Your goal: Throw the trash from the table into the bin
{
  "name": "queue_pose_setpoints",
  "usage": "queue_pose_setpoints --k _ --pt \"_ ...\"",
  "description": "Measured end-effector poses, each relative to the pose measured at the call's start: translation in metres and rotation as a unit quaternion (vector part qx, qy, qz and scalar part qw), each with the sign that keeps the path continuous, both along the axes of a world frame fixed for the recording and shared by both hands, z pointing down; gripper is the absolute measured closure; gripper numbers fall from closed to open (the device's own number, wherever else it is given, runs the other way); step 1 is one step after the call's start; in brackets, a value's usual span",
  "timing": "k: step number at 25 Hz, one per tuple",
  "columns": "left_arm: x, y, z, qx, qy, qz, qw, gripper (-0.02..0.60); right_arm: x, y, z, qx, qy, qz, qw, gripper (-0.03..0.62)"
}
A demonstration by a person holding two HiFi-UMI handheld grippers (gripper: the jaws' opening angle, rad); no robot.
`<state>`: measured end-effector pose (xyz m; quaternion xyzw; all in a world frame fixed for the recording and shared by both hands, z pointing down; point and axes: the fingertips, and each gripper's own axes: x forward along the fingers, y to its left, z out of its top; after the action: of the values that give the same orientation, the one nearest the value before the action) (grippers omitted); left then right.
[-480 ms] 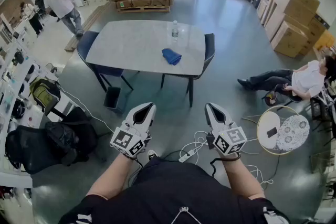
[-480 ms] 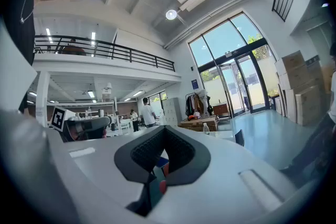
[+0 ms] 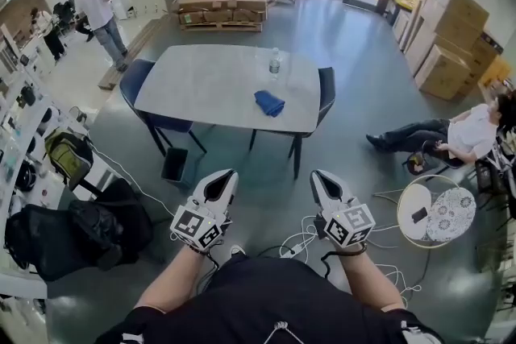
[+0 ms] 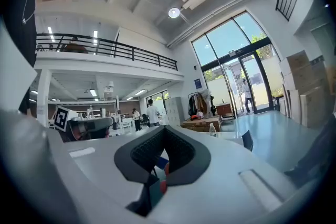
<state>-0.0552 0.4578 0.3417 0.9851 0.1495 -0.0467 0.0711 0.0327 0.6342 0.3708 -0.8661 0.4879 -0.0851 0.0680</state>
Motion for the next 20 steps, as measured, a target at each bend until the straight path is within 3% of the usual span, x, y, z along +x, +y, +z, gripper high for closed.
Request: queue_pose_setpoints --k 20 --pt "0.009 -0.134 0.006 -0.013 0.0 0.003 0.9999 0.58 0.007 -0.135 -0.003 -0.008 0.001 0.027 1.0 0.566"
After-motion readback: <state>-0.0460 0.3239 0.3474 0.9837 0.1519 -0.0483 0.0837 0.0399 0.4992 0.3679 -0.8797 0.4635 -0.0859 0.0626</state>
